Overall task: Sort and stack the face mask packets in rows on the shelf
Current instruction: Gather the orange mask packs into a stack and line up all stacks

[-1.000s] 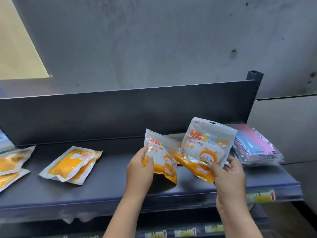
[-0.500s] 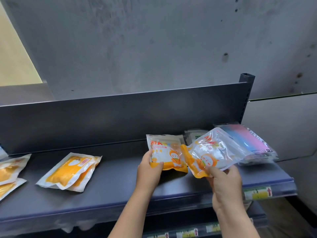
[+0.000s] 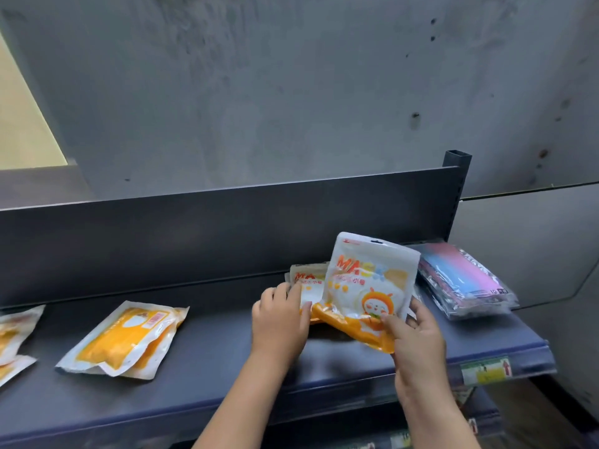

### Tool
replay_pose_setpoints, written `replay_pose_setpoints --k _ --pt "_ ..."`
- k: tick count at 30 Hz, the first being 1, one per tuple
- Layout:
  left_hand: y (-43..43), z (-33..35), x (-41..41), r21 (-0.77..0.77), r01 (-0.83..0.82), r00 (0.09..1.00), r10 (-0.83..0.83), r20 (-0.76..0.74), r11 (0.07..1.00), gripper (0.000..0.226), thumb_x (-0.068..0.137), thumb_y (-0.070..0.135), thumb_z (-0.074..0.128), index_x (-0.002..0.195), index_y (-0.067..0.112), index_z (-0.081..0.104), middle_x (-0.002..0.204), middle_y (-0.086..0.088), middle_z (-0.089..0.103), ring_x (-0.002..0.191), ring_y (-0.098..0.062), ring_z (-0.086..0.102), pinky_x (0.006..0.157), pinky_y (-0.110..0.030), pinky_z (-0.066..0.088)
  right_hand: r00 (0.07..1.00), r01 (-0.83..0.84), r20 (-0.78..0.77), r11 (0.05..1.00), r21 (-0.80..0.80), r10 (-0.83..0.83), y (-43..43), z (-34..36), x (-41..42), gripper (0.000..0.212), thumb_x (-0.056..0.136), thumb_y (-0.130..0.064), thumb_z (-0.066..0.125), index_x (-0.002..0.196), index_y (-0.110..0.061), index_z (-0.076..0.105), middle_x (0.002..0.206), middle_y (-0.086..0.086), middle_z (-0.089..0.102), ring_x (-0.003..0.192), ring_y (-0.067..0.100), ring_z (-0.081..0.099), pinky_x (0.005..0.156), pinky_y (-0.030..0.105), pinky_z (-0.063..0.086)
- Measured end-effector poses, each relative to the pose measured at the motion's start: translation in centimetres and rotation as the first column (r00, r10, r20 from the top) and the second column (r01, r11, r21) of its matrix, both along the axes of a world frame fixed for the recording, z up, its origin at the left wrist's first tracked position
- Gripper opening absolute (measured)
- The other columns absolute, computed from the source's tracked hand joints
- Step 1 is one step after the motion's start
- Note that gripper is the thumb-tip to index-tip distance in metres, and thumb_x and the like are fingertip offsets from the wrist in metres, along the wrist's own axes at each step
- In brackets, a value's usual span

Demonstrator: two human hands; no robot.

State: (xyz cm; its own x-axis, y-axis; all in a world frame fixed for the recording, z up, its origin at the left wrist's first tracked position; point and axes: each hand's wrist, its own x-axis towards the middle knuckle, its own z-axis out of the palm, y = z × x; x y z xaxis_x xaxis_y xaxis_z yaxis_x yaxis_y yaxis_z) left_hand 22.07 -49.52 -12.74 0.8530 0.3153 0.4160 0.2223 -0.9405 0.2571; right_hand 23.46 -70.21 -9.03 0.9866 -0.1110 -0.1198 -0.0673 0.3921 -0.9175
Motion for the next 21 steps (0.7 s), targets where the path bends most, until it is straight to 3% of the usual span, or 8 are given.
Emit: replay_pose_setpoints --k 3,6,9,11,13,16,18,21 --pt "-0.2 2.2 -0.4 -0.432 0.159 0.978 -0.082 0.191 0.888 0.034 0.104 0.030 0.044 0.125 0.024 0.071 0.118 0.009 0.072 0.114 -0.016 0.063 0.093 -0.036 0.054 1.000 -0.021 -0.005 0.999 -0.030 0.021 0.6 0.2 0.9 0.045 0.092 0.010 0.066 0.129 -0.013 0.059 0.098 0.007 0.081 0.089 0.023 0.080 0.067 0.035 0.065" --pt "-1.1 5.0 -0.5 -0.833 0.225 0.970 -0.034 0.241 0.506 0.023 0.104 0.026 0.053 0.112 0.029 0.075 0.107 0.011 0.077 0.103 -0.007 0.071 0.091 -0.034 0.060 0.997 -0.075 -0.014 0.994 -0.078 0.074 2.0 0.5 2.4 0.041 0.094 0.007 0.065 0.127 -0.014 0.056 0.098 0.010 0.078 0.075 0.015 0.079 0.057 0.026 0.061" --pt "-0.6 5.4 -0.1 -0.805 0.206 0.976 -0.057 0.210 0.557 0.028 0.096 0.032 0.067 0.124 0.029 0.071 0.120 0.010 0.070 0.107 -0.008 0.069 0.095 -0.037 0.060 0.994 -0.102 0.003 0.976 -0.193 0.105 3.5 0.9 4.0 0.037 0.094 -0.002 0.066 0.125 -0.023 0.061 0.102 0.007 0.078 0.085 0.022 0.079 0.069 0.037 0.063" --pt "-0.1 5.2 0.2 -0.790 0.171 0.981 -0.031 0.190 0.589 0.039 0.091 0.025 0.069 0.130 0.027 0.068 0.127 0.009 0.065 0.111 -0.010 0.068 0.095 -0.038 0.060 0.989 -0.060 0.100 0.904 -0.423 0.112 4.3 0.7 4.9 0.037 0.090 -0.019 0.066 0.125 -0.034 0.067 0.107 0.005 0.076 0.091 0.024 0.075 0.082 0.043 0.062" --pt "0.3 4.5 0.3 -0.755 0.133 0.986 -0.011 0.165 0.642 0.046 0.089 0.016 0.068 0.134 0.023 0.066 0.129 0.008 0.060 0.116 -0.011 0.064 0.099 -0.030 0.056 0.967 0.038 0.181 0.603 -0.797 0.179 5.0 0.5 5.9 0.042 0.085 -0.031 0.061 0.126 -0.038 0.067 0.110 0.009 0.069 0.096 0.029 0.065 0.087 0.041 0.055" --pt "0.0 3.3 0.3 -0.709 0.101 0.995 -0.069 0.075 0.698 0.051 0.087 0.011 0.068 0.137 0.020 0.063 0.125 0.010 0.052 0.114 -0.009 0.057 0.082 0.001 0.038 0.971 0.123 0.146 0.127 -0.984 0.191 6.1 0.6 6.3 0.033 0.090 -0.032 0.056 0.121 -0.028 0.063 0.116 0.008 0.062 0.109 0.034 0.052 0.087 0.041 0.046" --pt "0.0 2.3 0.3 -0.662 0.077 0.996 -0.089 0.016 0.745 0.049 0.086 0.017 0.065 0.135 0.023 0.062 0.125 0.012 0.050 0.119 -0.012 0.057 0.080 0.001 0.037 0.971 0.145 0.145 0.012 -0.989 0.188 6.6 0.7 6.0 0.028 0.090 -0.034 0.055 0.115 -0.025 0.060 0.117 0.005 0.063 0.112 0.032 0.051 0.086 0.041 0.045" --pt "0.3 1.0 0.3 -0.459 0.074 0.987 -0.131 -0.094 0.885 0.050 0.087 0.042 0.057 0.133 0.024 0.059 0.134 0.010 0.055 0.127 -0.020 0.053 0.099 -0.027 0.048 0.953 0.235 0.232 0.012 -0.972 0.194 7.1 -0.8 6.1 0.030 0.084 -0.030 0.064 0.114 -0.024 0.068 0.106 0.006 0.065 0.106 0.033 0.054 0.083 0.043 0.045"
